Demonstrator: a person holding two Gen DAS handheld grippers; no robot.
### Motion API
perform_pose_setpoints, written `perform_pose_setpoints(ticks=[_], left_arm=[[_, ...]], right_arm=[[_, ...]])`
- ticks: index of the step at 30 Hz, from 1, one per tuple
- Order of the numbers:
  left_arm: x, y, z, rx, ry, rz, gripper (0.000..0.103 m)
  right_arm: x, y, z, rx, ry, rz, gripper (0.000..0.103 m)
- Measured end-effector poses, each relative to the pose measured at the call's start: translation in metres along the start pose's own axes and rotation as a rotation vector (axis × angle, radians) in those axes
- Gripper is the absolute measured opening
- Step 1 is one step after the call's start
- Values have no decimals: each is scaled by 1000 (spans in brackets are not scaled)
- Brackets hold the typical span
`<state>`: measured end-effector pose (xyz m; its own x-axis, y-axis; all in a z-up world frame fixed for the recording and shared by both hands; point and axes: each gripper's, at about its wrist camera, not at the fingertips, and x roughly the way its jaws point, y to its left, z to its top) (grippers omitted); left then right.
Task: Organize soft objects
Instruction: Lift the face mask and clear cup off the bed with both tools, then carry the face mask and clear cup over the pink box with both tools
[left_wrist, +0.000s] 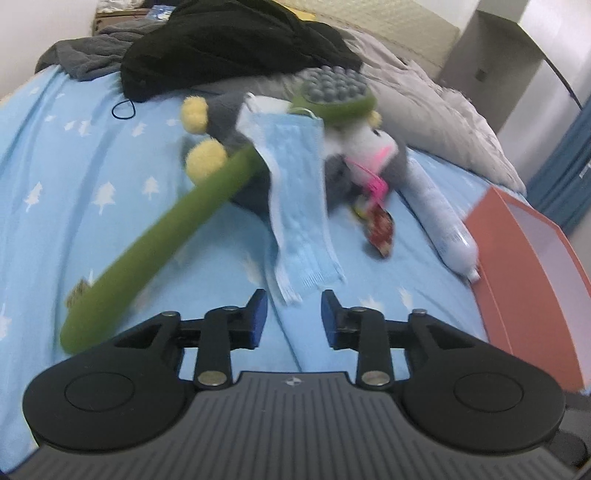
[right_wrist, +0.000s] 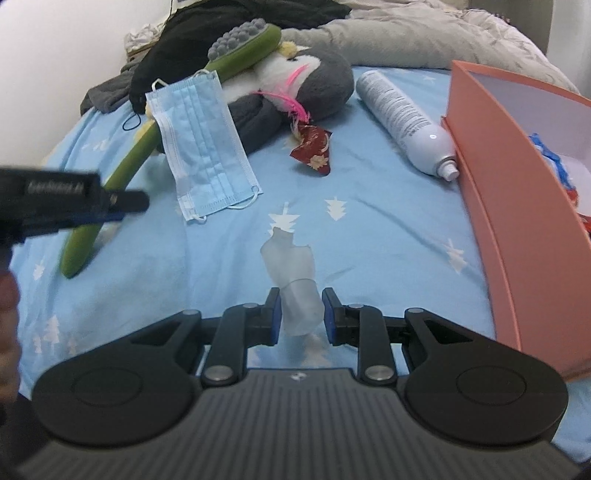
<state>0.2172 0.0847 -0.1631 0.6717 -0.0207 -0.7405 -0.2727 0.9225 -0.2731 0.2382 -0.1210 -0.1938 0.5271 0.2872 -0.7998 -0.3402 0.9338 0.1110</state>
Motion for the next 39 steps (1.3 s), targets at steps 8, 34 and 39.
perform_pose_setpoints(ticks=[8, 34, 39], left_arm=[[57, 17, 30, -62, 10, 25, 40], [20, -15, 33, -17, -27, -59, 2], [-16, -26, 5, -3, -15, -109, 2]], right_arm=[[30, -4, 18, -16, 30, 3, 27], [-1, -10, 25, 6, -43, -27, 27], [-29, -3, 10, 21, -69, -35, 27]])
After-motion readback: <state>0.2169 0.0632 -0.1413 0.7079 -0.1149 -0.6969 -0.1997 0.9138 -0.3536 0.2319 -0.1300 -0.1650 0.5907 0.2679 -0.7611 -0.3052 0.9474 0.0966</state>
